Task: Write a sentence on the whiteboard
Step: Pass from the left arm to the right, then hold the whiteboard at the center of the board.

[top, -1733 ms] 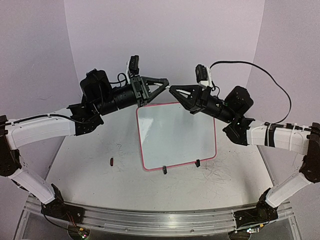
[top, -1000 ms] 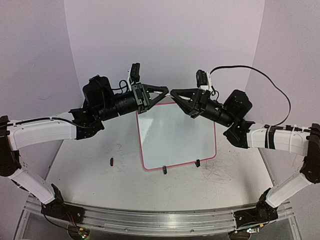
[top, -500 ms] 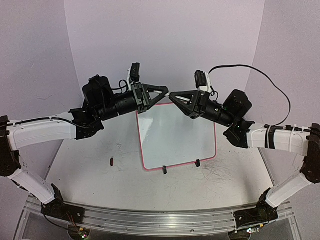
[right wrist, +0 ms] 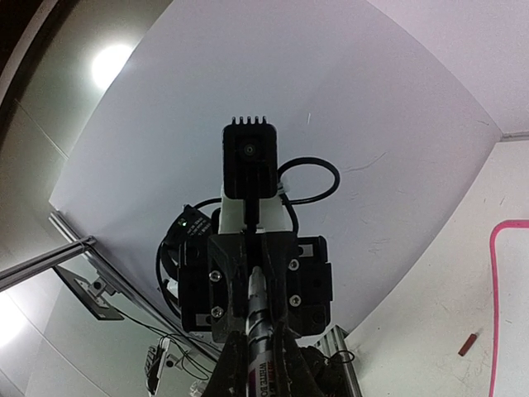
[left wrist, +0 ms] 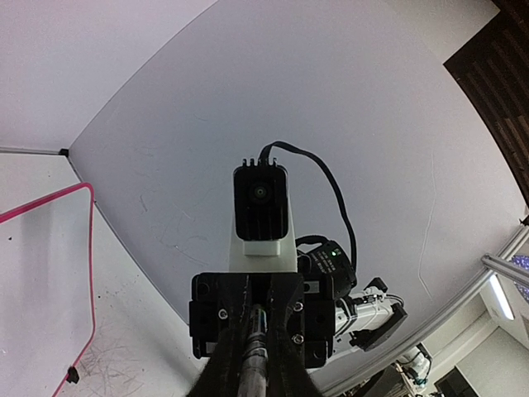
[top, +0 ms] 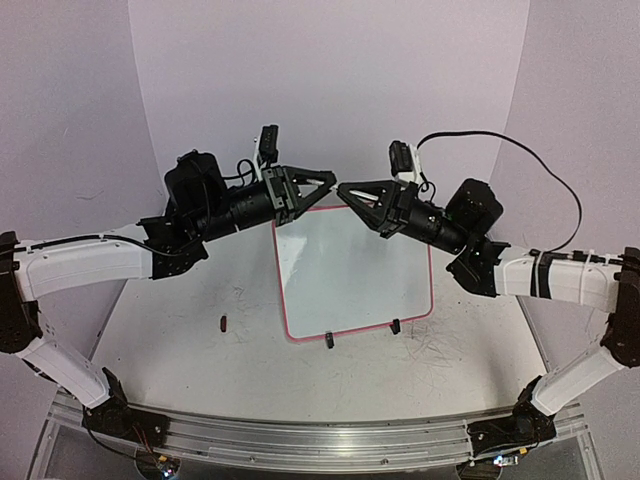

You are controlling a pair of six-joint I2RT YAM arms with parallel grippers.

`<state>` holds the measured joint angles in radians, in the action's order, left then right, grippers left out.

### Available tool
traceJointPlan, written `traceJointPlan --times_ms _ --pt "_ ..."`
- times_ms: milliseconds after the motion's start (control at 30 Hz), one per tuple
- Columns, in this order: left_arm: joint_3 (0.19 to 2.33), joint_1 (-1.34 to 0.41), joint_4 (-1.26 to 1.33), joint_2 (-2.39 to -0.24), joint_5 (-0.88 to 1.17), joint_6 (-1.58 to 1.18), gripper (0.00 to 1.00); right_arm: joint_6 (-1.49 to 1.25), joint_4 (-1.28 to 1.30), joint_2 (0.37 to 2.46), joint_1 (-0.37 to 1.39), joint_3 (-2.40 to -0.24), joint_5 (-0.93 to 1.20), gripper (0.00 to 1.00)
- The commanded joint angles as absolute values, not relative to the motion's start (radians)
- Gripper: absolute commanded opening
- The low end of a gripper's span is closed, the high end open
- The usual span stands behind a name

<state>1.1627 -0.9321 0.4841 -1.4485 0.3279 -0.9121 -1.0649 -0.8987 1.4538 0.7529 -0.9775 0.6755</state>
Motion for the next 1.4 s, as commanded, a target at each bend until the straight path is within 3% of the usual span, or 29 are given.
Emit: traceJointPlan --times_ms 0,33,100,200,433,633,933,1367 --pt "1.113 -0.938 0.482 -1.393 0.330 -0.871 0.47 -0.959 -0.878 1.357 0.754 -0.954 0.535 0.00" --pt "1.096 -0.930 0.478 -1.373 0.325 -0.861 0.61 -0.909 -0.863 1.332 0.751 -0.935 0.528 0.00" --pt "1.059 -0.894 0.463 -1.336 0.338 -0.857 0.79 -0.814 -0.736 1.267 0.744 -0.918 0.496 0.00" --pt "0.983 -0.812 0.432 -1.267 0.390 -0.841 0.89 -0.587 -0.488 1.160 0.741 -0.924 0.409 0.00" --pt "0.915 -0.649 0.228 -1.152 0.444 -0.721 0.93 -0.274 -0.198 0.999 0.741 -0.938 0.124 0.00" --pt "0.946 -0.604 0.023 -1.165 0.367 -0.638 0.92 -0.227 -0.086 0.976 0.741 -0.967 -0.052 0.00" --pt "0.908 -0.578 0.008 -1.198 0.375 -0.661 0.91 -0.240 -0.031 0.999 0.741 -0.969 -0.083 0.00" --pt "0.904 -0.577 0.011 -1.197 0.241 -0.612 0.99 -0.109 0.065 0.926 0.740 -0.946 -0.050 0.00"
